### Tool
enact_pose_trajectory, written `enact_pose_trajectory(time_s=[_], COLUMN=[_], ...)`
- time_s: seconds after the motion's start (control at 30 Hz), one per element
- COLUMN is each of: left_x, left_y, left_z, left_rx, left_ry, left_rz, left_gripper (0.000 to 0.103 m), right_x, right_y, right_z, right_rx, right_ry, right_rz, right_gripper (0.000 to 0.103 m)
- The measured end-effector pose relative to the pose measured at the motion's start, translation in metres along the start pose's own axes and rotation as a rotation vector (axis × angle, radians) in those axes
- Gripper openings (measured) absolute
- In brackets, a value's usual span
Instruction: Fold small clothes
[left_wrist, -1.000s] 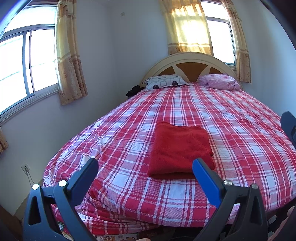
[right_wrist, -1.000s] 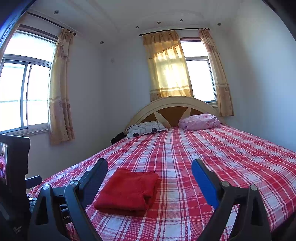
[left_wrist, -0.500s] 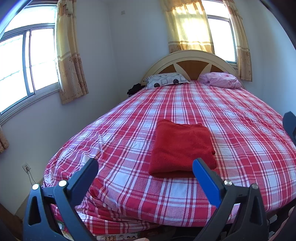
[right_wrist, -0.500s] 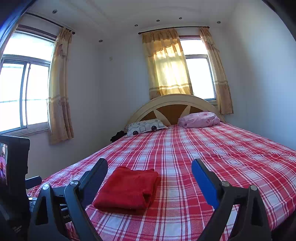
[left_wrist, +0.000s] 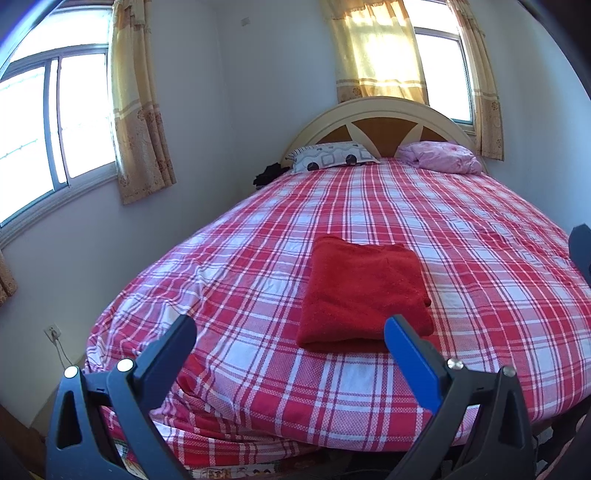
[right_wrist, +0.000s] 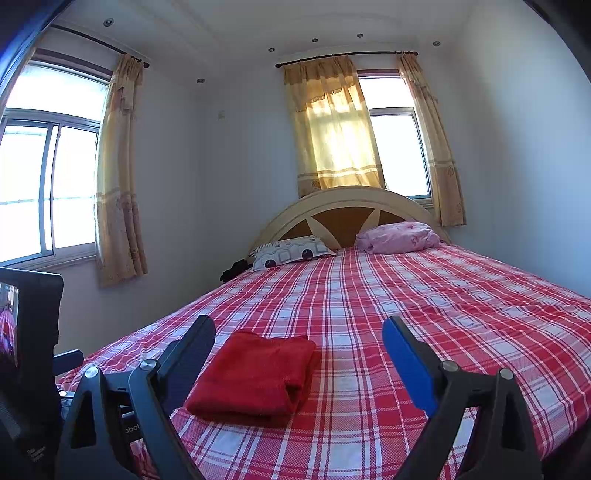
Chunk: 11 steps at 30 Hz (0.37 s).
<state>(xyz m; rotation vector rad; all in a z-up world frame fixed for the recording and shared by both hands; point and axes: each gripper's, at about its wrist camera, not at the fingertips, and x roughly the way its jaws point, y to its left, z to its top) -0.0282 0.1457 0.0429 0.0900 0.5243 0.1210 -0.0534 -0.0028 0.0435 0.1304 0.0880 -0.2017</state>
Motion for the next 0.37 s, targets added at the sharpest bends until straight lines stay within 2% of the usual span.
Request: enact_pose_trajectory(time_s=[0.23,0.37], left_x=[0.0009,0.006], left_y=[0.0003,0.0022], left_z=[-0.0004,0.0005], left_rx=[-0.003,-0.004], left_ry=[-0.008,0.015], left_rz=[-0.002,-0.003], left_gripper=[0.103,0.103], right_x=[0.0014,0.0019], right_y=[0.0006,-0.0022], right_z=[-0.002,-0.0023], right_rx=[-0.001,0.01], right_ry=[0.013,0.017], right_rz=[0.0,0.001], right_gripper=[0.093,0.093])
